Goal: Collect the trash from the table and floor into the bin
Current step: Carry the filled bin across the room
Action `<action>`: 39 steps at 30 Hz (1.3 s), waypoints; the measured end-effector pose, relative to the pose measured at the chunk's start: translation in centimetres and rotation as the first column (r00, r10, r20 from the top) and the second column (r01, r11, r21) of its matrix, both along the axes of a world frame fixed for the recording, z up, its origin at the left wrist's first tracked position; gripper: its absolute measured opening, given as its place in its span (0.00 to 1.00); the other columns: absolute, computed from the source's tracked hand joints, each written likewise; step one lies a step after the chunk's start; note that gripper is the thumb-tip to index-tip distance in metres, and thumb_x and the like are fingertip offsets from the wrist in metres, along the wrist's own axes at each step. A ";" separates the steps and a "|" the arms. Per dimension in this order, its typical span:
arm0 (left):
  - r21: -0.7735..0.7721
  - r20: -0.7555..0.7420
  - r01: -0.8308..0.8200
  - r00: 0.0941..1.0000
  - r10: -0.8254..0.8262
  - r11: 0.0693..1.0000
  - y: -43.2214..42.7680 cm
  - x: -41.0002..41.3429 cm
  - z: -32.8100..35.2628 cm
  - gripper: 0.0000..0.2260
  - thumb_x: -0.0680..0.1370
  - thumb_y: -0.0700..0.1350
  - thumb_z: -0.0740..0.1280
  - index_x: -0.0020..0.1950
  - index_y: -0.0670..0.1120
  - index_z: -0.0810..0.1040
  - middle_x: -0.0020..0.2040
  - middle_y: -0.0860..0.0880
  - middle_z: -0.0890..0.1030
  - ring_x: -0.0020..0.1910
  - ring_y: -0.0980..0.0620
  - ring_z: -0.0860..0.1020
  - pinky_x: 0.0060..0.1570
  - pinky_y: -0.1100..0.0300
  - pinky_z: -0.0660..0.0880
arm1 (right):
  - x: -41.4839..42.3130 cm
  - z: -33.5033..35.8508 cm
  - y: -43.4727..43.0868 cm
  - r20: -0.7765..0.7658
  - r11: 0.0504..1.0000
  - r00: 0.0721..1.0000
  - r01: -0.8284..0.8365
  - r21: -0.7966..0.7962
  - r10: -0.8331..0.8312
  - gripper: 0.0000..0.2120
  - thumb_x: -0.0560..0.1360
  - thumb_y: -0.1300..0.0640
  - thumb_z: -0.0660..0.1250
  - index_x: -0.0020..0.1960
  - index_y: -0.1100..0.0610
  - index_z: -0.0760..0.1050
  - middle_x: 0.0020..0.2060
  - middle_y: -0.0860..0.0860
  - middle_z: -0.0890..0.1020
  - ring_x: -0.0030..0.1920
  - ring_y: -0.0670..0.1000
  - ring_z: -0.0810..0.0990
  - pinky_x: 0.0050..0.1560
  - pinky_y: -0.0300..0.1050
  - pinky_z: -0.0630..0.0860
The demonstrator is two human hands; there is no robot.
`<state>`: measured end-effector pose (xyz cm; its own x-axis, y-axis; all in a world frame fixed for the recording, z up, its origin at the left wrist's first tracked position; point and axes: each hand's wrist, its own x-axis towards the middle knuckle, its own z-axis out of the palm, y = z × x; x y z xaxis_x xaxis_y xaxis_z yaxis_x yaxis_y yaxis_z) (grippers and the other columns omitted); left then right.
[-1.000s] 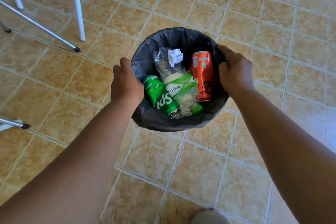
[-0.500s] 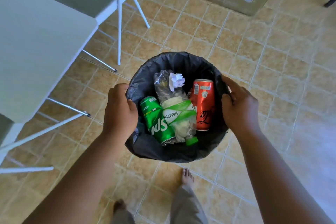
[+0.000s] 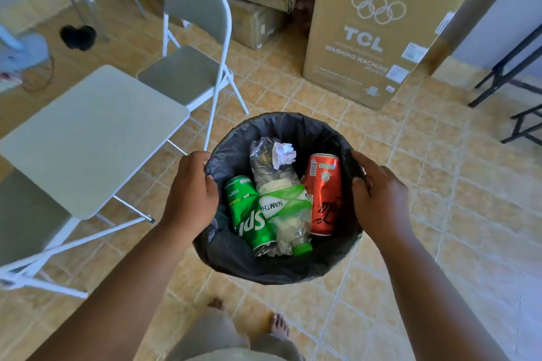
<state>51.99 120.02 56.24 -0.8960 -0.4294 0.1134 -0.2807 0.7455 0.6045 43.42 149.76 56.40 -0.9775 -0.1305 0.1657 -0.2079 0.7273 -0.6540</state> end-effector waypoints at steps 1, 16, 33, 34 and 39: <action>0.006 -0.008 -0.002 1.000 0.002 1.000 -0.1 -0.7 0.3 0.16 0.77 0.34 0.61 0.64 0.41 0.71 0.60 0.40 0.73 0.54 0.40 0.76 0.49 0.56 0.69 | -0.7 0.5 -0.1 -0.002 1.000 1.000 0.005 -0.004 -0.005 0.22 0.76 0.65 0.65 0.69 0.53 0.75 0.44 0.50 0.78 0.41 0.50 0.76 0.45 0.39 0.69; 0.116 -0.054 0.043 0.998 -0.037 0.992 -9.9 -21.4 3.5 0.14 0.76 0.33 0.62 0.61 0.43 0.73 0.56 0.44 0.75 0.55 0.43 0.75 0.48 0.63 0.66 | -19.0 4.2 -9.9 0.026 0.992 0.992 0.120 0.042 -0.121 0.22 0.77 0.63 0.65 0.70 0.49 0.75 0.46 0.47 0.78 0.45 0.49 0.77 0.48 0.41 0.69; 0.095 -0.007 -0.049 0.999 0.050 0.994 -14.9 -46.1 4.0 0.14 0.77 0.34 0.63 0.61 0.42 0.74 0.54 0.43 0.75 0.52 0.44 0.75 0.50 0.57 0.68 | -46.8 3.8 -15.3 0.029 1.000 1.000 0.008 0.026 -0.009 0.21 0.76 0.62 0.67 0.67 0.49 0.77 0.41 0.48 0.78 0.43 0.51 0.78 0.46 0.40 0.69; 0.097 -0.005 -0.062 0.998 0.063 0.993 -14.8 -47.6 4.1 0.14 0.77 0.34 0.63 0.61 0.42 0.74 0.53 0.44 0.75 0.52 0.44 0.75 0.50 0.57 0.68 | -48.7 4.0 -15.3 0.033 1.000 0.999 -0.009 0.027 0.008 0.21 0.76 0.63 0.67 0.67 0.49 0.77 0.41 0.48 0.78 0.43 0.51 0.78 0.46 0.40 0.69; 0.084 -0.011 -0.127 0.992 0.129 0.988 -14.3 -54.4 4.8 0.14 0.77 0.34 0.64 0.62 0.42 0.74 0.50 0.48 0.74 0.48 0.47 0.74 0.47 0.58 0.67 | -57.5 5.0 -15.5 0.028 0.996 0.996 -0.085 0.013 0.084 0.22 0.75 0.62 0.67 0.67 0.48 0.77 0.41 0.47 0.78 0.44 0.52 0.79 0.46 0.42 0.71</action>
<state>-2.38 105.68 61.01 -0.8313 -0.5489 0.0870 -0.3601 0.6512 0.6680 -14.09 134.29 61.39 -0.9670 -0.2152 0.1364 -0.2513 0.7174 -0.6497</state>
